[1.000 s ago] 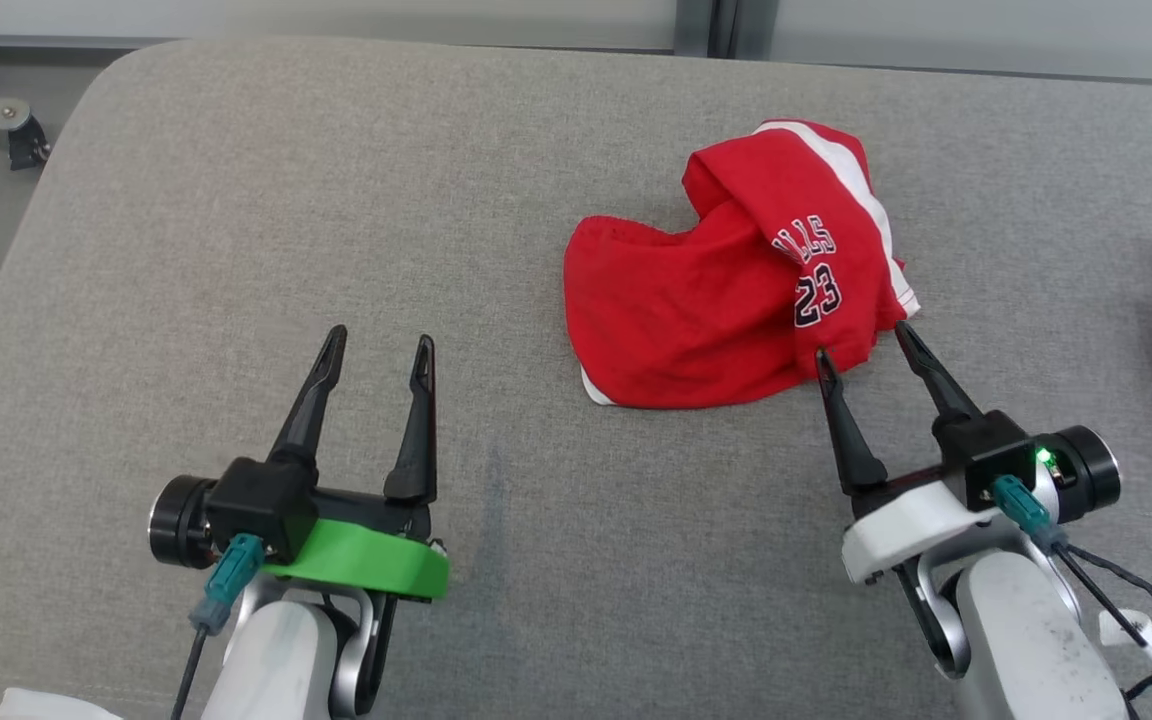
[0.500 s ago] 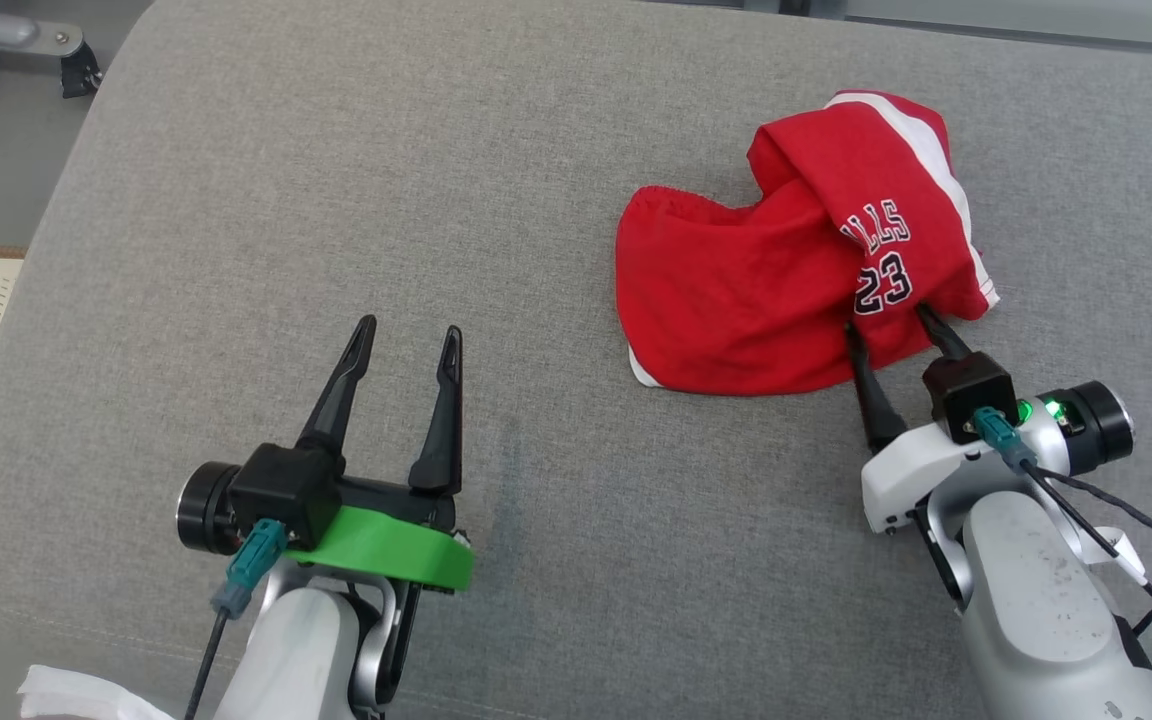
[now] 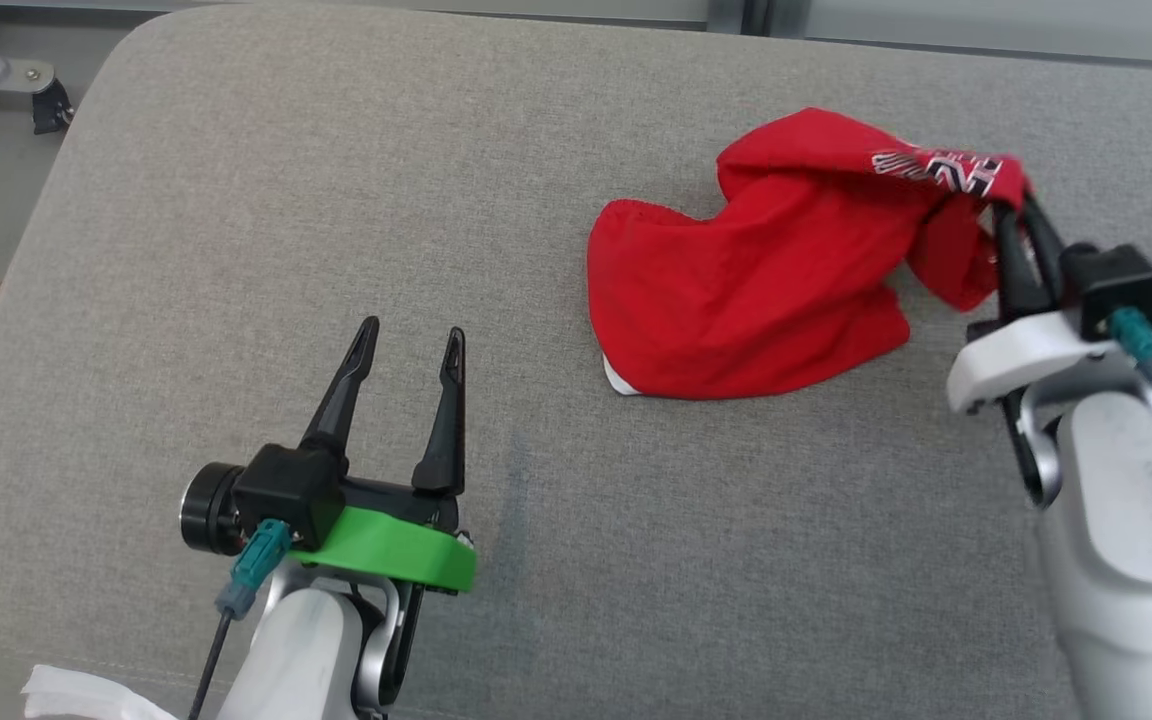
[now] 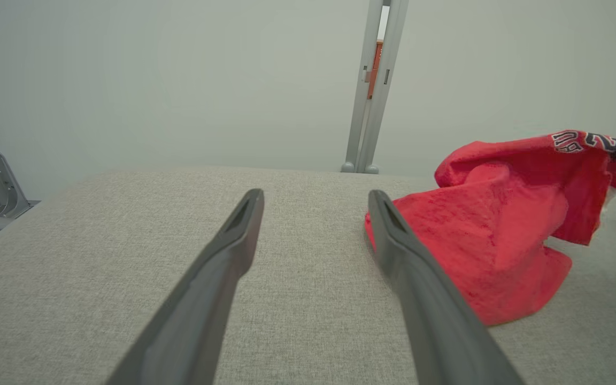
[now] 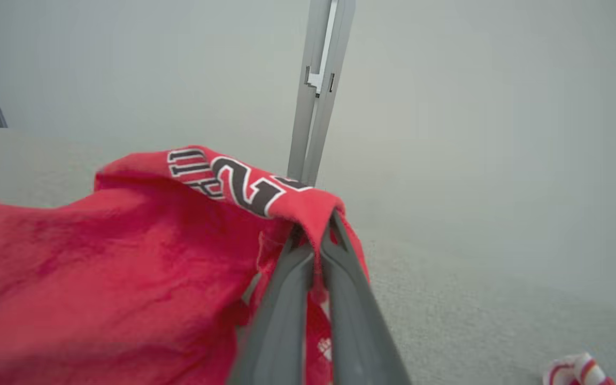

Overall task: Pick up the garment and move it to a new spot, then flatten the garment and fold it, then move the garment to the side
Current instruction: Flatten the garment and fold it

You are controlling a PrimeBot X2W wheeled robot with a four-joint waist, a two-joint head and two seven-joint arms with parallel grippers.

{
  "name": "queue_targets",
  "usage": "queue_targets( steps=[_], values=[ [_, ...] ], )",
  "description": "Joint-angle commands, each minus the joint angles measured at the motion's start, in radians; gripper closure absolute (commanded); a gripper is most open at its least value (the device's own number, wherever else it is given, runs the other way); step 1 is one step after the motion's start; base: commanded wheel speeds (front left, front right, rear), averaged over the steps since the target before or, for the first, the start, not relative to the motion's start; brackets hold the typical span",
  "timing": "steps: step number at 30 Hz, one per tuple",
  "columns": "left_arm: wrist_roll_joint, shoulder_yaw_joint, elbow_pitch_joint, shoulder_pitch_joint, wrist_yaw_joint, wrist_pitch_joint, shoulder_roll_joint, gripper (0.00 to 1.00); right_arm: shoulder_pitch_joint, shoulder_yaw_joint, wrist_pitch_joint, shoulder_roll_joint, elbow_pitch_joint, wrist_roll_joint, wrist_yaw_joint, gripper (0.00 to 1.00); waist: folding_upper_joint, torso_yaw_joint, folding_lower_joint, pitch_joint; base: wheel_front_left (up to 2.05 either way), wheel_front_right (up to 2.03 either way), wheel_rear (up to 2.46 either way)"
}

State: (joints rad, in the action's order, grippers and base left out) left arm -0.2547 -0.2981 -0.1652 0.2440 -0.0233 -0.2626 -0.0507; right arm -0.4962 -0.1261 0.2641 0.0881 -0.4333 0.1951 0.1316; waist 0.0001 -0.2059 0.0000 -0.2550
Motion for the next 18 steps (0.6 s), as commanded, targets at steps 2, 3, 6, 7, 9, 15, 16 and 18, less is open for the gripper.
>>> queue_targets(
  steps=[2, 3, 6, 7, 9, 15, 16, 18],
  values=[
    [-0.012, -0.007, 0.004, 0.018, -0.003, -0.003, 0.0, 0.0, -0.114, 0.01, -0.017, 0.059, -0.046, 0.007, -0.002, 1.0, -0.0001, -0.009, 0.0, -0.011, 0.0, 0.0, 0.0],
    [-0.013, -0.008, 0.004, 0.02, -0.001, -0.003, 0.0, 0.0, -0.141, 0.016, -0.021, 0.074, -0.061, 0.007, -0.002, 1.0, -0.0001, -0.013, 0.0, -0.014, 0.0, 0.0, 0.0],
    [-0.02, -0.015, 0.003, 0.022, 0.002, -0.003, 0.0, 0.0, -0.238, 0.018, -0.034, 0.131, -0.131, 0.001, -0.002, 1.0, -0.0001, -0.03, 0.0, -0.03, 0.0, 0.0, 0.0],
    [-0.021, -0.018, 0.003, 0.025, 0.002, -0.003, 0.0, 0.0, -0.262, 0.012, -0.039, 0.146, -0.16, 0.003, -0.002, 1.0, -0.0001, -0.035, 0.0, -0.034, 0.0, 0.0, 0.0],
    [-0.025, -0.025, 0.001, 0.028, 0.002, -0.003, 0.0, 0.0, -0.318, 0.001, -0.037, 0.166, -0.223, 0.01, -0.002, 1.0, -0.0001, -0.05, 0.0, -0.043, 0.0, 0.0, 0.0],
    [-0.033, -0.03, 0.001, 0.038, 0.01, -0.003, 0.0, 0.0, -0.429, -0.004, -0.078, 0.209, -0.44, 0.07, -0.002, 0.0, -0.0001, -0.075, 0.0, -0.058, 0.0, 0.0, 0.0],
    [-0.035, -0.03, 0.002, 0.039, 0.012, -0.003, 0.0, 0.0, -0.445, -0.004, -0.087, 0.21, -0.469, 0.082, -0.002, 0.0, -0.0001, -0.076, 0.0, -0.059, 0.0, 0.0, 0.0],
    [-0.036, -0.029, 0.002, 0.039, 0.014, -0.003, -0.001, 0.0, -0.463, -0.01, -0.079, 0.21, -0.509, 0.099, -0.002, 0.0, -0.0001, -0.074, 0.0, -0.06, 0.0, 0.0, 0.0]
  ],
)
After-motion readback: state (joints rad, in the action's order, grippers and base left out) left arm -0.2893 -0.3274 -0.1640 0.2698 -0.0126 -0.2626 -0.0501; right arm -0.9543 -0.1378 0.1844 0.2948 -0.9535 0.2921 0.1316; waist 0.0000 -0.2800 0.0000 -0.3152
